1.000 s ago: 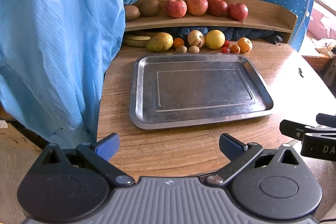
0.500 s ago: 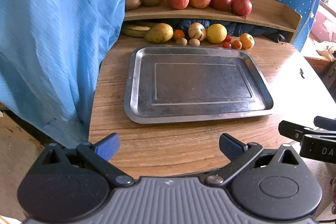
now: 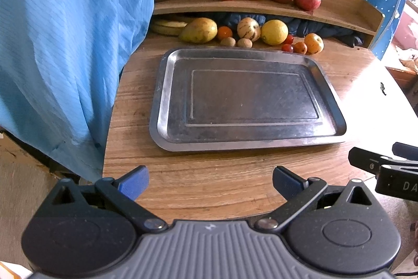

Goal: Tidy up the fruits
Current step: 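Move both tools over the tray toward the fruit row under the shelf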

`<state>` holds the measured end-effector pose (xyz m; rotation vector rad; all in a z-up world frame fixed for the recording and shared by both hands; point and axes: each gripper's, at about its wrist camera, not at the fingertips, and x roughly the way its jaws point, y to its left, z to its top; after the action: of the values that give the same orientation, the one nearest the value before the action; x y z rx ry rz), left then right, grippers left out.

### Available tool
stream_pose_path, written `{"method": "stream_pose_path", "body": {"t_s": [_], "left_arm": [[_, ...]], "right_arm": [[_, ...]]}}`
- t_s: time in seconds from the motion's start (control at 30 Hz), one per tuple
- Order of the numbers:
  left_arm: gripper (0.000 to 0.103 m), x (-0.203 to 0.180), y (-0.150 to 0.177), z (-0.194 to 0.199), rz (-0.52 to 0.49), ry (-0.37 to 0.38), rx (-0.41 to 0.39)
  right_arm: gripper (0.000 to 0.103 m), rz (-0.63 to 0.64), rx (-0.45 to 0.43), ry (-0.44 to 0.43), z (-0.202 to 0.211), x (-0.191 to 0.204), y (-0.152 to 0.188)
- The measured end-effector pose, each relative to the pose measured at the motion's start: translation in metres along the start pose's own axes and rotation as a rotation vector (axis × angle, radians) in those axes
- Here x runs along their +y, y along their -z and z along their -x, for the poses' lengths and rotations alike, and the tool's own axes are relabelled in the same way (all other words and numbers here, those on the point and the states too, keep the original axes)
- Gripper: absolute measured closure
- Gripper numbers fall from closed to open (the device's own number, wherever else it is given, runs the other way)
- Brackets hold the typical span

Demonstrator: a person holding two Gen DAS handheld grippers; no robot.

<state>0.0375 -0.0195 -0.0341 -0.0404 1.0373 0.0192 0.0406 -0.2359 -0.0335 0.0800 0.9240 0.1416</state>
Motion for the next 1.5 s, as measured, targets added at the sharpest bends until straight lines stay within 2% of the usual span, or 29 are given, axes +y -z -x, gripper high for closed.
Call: {"method": "stream_pose_path", "body": {"t_s": [0.77, 1.2, 1.5], "left_arm": [[0.000, -0.009, -0.018, -0.031, 0.069, -0.019, 0.080], [0.000, -0.024, -0.041, -0.038, 0.149, -0.043, 0.066], [0.000, -0.033, -0.066, -0.040, 0.201, -0.081, 0.031]], "right_arm": [[0.000, 0.034, 0.055, -0.008, -0.029, -0.020, -0.021], [0.000, 0.093, 0.031, -0.051, -0.039, -0.039, -0.043], [0.000, 0.156, -0.028, -0.066, -0.037, -0.058, -0.061]]}}
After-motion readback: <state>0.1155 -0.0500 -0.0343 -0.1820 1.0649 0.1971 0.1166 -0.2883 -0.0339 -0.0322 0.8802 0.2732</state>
